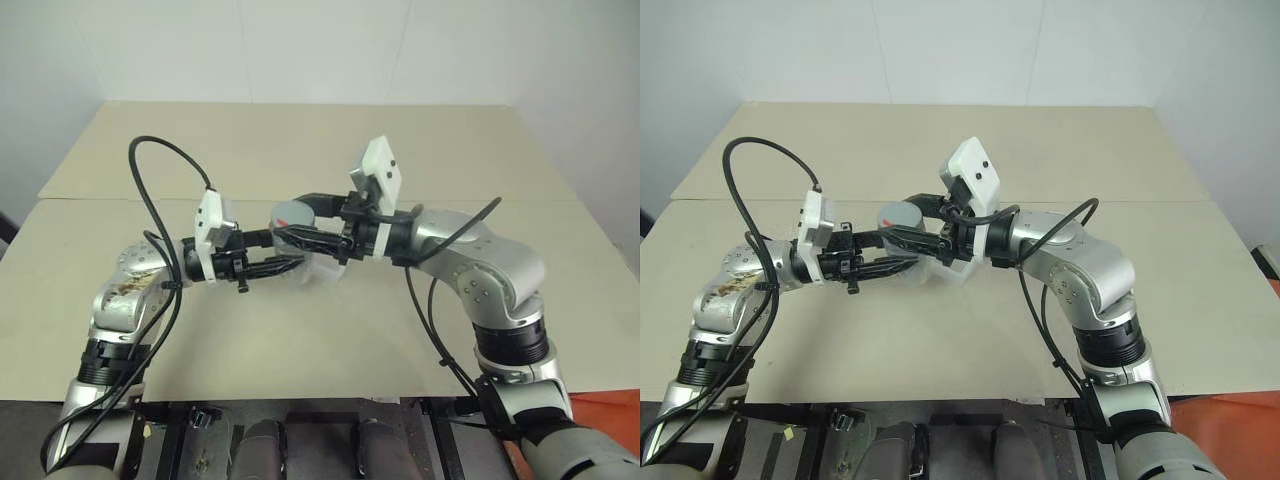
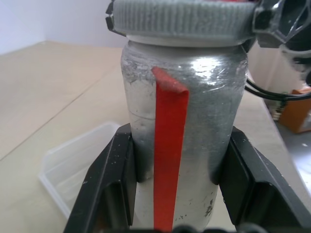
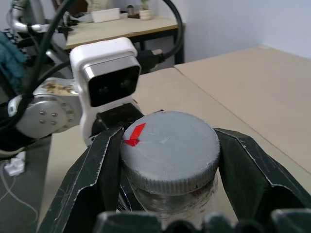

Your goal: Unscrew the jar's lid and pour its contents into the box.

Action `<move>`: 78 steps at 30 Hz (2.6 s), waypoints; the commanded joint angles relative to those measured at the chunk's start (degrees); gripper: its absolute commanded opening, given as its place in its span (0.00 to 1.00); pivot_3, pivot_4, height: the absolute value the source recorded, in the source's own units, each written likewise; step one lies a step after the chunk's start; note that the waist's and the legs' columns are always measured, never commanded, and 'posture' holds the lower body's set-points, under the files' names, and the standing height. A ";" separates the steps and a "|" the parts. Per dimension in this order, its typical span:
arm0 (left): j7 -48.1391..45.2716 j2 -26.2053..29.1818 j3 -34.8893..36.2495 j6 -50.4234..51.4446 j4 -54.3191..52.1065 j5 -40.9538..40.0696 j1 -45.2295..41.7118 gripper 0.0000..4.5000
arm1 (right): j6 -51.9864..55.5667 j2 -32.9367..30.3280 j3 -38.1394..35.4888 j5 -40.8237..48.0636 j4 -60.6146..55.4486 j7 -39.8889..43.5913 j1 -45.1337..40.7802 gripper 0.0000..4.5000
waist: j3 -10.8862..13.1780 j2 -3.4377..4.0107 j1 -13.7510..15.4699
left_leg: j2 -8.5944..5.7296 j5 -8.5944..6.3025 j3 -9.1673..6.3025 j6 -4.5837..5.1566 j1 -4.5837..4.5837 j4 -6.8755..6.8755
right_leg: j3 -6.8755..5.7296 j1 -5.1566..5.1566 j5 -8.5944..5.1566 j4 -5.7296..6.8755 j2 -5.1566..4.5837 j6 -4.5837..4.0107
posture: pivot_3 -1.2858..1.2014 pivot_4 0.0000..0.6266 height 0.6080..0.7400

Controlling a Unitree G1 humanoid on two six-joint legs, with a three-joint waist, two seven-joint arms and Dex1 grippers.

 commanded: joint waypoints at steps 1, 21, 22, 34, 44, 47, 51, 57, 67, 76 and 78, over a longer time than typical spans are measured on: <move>-6.41 1.53 -2.15 1.13 -0.98 -1.87 1.11 0.44 | -2.44 -1.51 -6.23 2.40 -1.86 1.01 -3.13 0.62 | 0.00 0.00 0.00 | 0.00 0.00 0.00 0.00 0.00 0.00 | 0.00 0.00 0.00 0.00 0.00 0.00 | 0.52 0.24 1.00; -18.23 4.96 -6.74 -1.47 0.38 -0.34 -0.15 0.44 | -6.89 -9.18 -9.73 11.03 0.11 14.48 -1.74 0.62 | 0.00 0.00 -0.04 | 0.04 0.00 0.08 0.00 0.00 0.00 | 0.00 -0.02 0.00 -0.11 0.05 0.00 | 0.52 0.24 1.00; -18.01 4.81 -6.53 -1.71 0.51 -0.17 -0.27 0.44 | -7.39 -9.49 -9.56 10.12 0.52 14.62 -1.87 0.62 | 0.00 0.00 -0.06 | 0.05 0.00 0.08 0.00 0.01 0.00 | 0.01 -0.02 -0.01 -0.10 0.06 0.00 | 0.52 0.24 1.00; -3.78 3.17 2.72 -3.35 0.50 -0.29 -1.20 0.44 | -8.85 -7.12 -10.32 -7.49 5.85 -7.72 3.74 0.62 | 0.00 0.00 0.05 | 0.02 0.00 0.04 0.00 0.00 0.01 | 0.01 -0.01 0.00 -0.04 0.01 0.00 | 0.52 0.24 1.00; 21.19 -1.90 5.67 -6.68 1.81 10.30 -2.83 0.44 | -8.07 -3.39 -8.81 -21.15 11.13 -26.00 13.66 0.62 | 0.00 0.00 0.13 | -0.01 0.00 0.05 0.00 -0.02 0.01 | 0.01 0.00 0.00 -0.03 -0.02 0.00 | 0.52 0.24 1.00; 24.87 -3.21 5.46 -6.57 2.26 11.94 -3.25 0.44 | -9.16 -1.08 -8.77 -24.11 16.57 -29.23 13.63 0.62 | 0.00 0.00 -0.09 | -0.03 0.02 0.10 -0.02 0.00 0.00 | 0.04 -0.03 0.00 -0.03 -0.02 0.00 | 0.52 0.24 1.00; 25.55 -3.02 4.88 -6.69 2.25 12.86 -3.12 0.44 | -12.43 1.87 -9.83 -26.27 22.96 -31.47 12.72 0.62 | 0.00 0.00 -0.42 | -0.01 0.02 0.08 -0.03 0.00 -0.06 | 0.09 -0.08 0.00 0.02 0.01 0.00 | 0.52 0.24 1.00; 25.65 -2.58 5.39 -6.47 1.37 12.55 -2.24 0.44 | -11.51 3.30 -9.36 -26.95 23.44 -30.83 13.58 0.78 | 0.00 0.00 -0.26 | -0.01 0.02 0.08 -0.03 -0.01 -0.05 | 0.07 -0.04 0.00 0.02 -0.01 0.00 | 0.52 0.24 1.00; 29.23 -0.51 0.64 -15.90 7.67 23.94 -5.49 0.44 | -1.42 -9.00 -9.24 -22.48 8.29 -16.35 15.24 1.00 | 0.00 0.00 0.30 | -0.04 0.02 0.10 -0.03 -0.01 -0.05 | 0.03 -0.02 0.00 -0.05 -0.02 0.00 | 0.52 0.24 1.00; 37.35 1.47 -11.92 -47.06 27.06 46.93 -19.43 0.44 | 11.07 -22.84 -17.85 2.14 2.01 8.54 7.61 1.00 | 0.00 -0.01 0.60 | -0.05 0.00 0.12 0.00 -0.01 -0.04 | -0.02 0.10 0.01 -0.33 0.01 0.00 | 0.52 0.24 1.00; 42.90 3.22 -17.28 -57.19 32.55 56.80 -24.74 0.44 | 13.35 -25.68 -16.22 5.19 2.60 13.20 5.75 1.00 | 0.01 -0.02 0.82 | -0.06 0.00 0.14 0.00 -0.02 -0.06 | -0.01 0.10 0.03 -0.36 0.00 -0.01 | 0.52 0.24 1.00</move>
